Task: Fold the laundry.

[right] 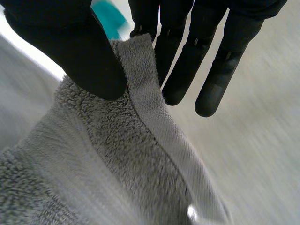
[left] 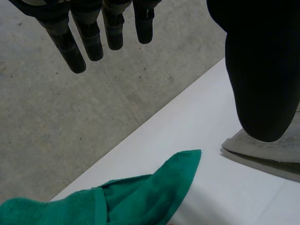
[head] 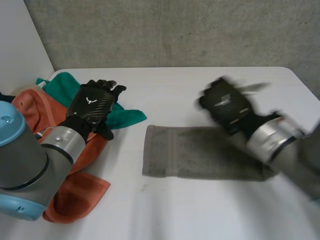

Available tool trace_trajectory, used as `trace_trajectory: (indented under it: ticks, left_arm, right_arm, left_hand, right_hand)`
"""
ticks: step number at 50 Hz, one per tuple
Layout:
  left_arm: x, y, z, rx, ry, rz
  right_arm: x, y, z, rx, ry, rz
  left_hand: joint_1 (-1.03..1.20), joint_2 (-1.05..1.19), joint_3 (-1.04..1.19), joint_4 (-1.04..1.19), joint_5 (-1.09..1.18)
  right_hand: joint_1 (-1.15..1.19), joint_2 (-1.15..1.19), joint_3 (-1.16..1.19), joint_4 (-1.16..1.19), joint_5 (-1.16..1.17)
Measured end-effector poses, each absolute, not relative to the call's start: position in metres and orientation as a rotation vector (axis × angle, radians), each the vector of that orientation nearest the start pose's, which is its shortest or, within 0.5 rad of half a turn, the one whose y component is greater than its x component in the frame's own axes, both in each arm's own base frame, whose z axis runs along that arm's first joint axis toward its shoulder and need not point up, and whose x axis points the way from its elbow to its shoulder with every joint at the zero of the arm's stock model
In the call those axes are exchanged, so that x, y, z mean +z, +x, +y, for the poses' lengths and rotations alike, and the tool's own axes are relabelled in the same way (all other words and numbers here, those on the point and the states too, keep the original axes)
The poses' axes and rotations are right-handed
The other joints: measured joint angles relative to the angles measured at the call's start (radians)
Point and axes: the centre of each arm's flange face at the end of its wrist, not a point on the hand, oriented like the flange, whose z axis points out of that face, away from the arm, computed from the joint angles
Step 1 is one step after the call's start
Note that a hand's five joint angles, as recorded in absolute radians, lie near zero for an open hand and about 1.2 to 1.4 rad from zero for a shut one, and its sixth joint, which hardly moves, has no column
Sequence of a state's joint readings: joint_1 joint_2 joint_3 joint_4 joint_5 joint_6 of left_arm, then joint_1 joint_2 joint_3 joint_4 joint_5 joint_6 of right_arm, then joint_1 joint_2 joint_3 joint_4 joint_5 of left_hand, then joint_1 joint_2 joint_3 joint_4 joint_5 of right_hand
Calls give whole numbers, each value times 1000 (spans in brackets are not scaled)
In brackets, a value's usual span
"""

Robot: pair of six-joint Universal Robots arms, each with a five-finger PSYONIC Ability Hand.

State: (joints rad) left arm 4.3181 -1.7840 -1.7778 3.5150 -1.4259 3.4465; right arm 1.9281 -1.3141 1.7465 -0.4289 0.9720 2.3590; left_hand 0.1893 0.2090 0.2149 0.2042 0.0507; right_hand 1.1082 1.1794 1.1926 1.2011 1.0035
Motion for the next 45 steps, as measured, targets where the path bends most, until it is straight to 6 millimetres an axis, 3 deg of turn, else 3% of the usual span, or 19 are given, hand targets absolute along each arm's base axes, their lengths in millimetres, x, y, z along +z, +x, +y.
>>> trace_trajectory:
  ticks: [4, 7, 9, 10, 12, 16, 18, 22, 30, 33, 35, 37, 42, 45]
  left_arm:
    - [216, -257, -246, -2287, 943, 2222]
    - [217, -255, -242, -2296, 927, 2239]
    - [218, -255, -241, -2300, 922, 2244]
    - [219, -254, -239, -2306, 917, 2250]
    - [220, -254, -239, -2312, 913, 2251]
    - [222, -256, -238, -2325, 915, 2246]
    - [223, -258, -238, -2334, 921, 2242]
    - [224, -263, -234, -2345, 946, 2239]
    - [220, -277, -219, -2351, 1031, 2252]
    - [218, -282, -215, -2351, 1058, 2256]
    - [217, -285, -213, -2350, 1067, 2259]
    - [217, -286, -212, -2350, 1068, 2260]
    - [219, -284, -213, -2351, 1045, 2255]
    - [223, -279, -215, -2357, 1015, 2244]
  right_arm:
    - [181, 326, -216, -1991, -1698, 1328]
    - [159, 340, -209, -1919, -1739, 1403]
    - [152, 342, -211, -1893, -1746, 1467]
    - [148, 342, -216, -1870, -1723, 1567]
    - [153, 338, -224, -1864, -1649, 1658]
    - [187, 321, -241, -1892, -1375, 1757]
    - [208, 304, -249, -1890, -1187, 1800]
    - [214, 268, -259, -1829, -977, 1934]
    - [166, 206, -270, -1667, -1005, 2282]
    - [148, 191, -275, -1610, -1050, 2357]
    - [141, 185, -279, -1588, -1062, 2376]
    - [138, 183, -283, -1585, -1058, 2378]
    - [153, 188, -292, -1689, -1011, 2313]
    - [182, 200, -294, -1843, -976, 2194]
  left_hand:
    - [0, 0, 0, 0, 0]
    - [0, 0, 0, 0, 0]
    - [0, 0, 0, 0, 0]
    - [0, 0, 0, 0, 0]
    - [0, 0, 0, 0, 0]
    - [0, 0, 0, 0, 0]
    - [0, 0, 0, 0, 0]
    - [0, 0, 0, 0, 0]
    - [0, 0, 0, 0, 0]
    - [0, 0, 0, 0, 0]
    - [0, 0, 0, 0, 0]
    - [0, 0, 0, 0, 0]
    - [0, 0, 0, 0, 0]
    - [0, 0, 0, 0, 0]
  right_hand:
    - [0, 0, 0, 0, 0]
    - [-2, -3, 0, 0, 0]
    - [-170, -179, -177, -178, -179]
    - [-564, -576, -561, -560, -555]
    - [-850, -900, -892, -896, -886]
    - [-884, -968, -983, -988, -954]
    - [-884, -968, -983, -988, -954]
    - [-884, -968, -983, -988, -954]
    - [-855, -933, -949, -953, -921]
    - [-475, -546, -585, -594, -567]
    - [-135, -188, -219, -249, -232]
    - [-34, -18, -46, -54, -54]
    - [-34, 3, -4, -5, -24]
    - [-34, 3, -4, -4, -13]
